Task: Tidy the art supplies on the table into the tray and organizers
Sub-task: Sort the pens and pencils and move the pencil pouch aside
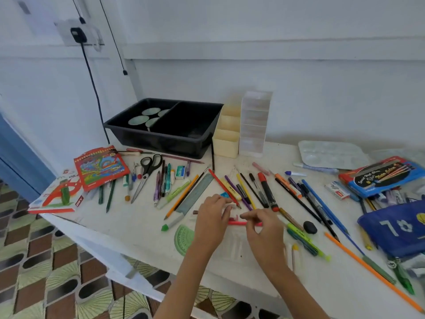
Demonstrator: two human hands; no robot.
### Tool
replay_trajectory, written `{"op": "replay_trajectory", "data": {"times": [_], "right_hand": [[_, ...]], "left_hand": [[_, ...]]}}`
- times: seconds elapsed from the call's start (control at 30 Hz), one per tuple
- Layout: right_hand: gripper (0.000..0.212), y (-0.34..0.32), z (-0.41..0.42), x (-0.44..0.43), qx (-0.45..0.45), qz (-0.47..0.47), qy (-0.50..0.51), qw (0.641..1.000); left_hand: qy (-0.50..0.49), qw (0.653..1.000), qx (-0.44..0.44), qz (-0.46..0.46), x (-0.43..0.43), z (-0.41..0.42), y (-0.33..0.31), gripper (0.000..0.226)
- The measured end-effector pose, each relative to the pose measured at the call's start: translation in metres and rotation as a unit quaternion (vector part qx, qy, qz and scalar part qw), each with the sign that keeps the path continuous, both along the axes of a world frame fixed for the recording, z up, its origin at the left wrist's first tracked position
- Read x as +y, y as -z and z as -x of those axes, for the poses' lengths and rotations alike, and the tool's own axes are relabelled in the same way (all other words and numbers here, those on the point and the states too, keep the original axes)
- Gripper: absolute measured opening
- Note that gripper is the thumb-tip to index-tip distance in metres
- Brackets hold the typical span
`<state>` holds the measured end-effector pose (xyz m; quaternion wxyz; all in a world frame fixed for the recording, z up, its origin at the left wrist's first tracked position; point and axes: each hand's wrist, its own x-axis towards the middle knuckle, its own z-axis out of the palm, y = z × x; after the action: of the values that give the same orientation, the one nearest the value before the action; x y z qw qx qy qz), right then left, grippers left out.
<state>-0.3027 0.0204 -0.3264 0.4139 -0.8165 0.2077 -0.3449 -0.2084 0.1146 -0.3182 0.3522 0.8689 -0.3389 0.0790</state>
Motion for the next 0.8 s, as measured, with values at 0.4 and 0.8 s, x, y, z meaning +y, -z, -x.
{"op": "replay_trajectory", "data": {"times": [0.4,0.8], "right_hand": [[0.034,0.003,-0.015,-0.007,0.045,-0.043,0.045,0.997],[0.021,-0.014,-0.023,-0.079,0.043,-0.024,0.131,0.99]], "left_hand": [[0.032,0.979,-0.042,-0.195,-0.017,-0.03,0.004,0.018],[0.101,0.977,0.137,0.127,-0.08,-0.026,-0.019,0.015]]}}
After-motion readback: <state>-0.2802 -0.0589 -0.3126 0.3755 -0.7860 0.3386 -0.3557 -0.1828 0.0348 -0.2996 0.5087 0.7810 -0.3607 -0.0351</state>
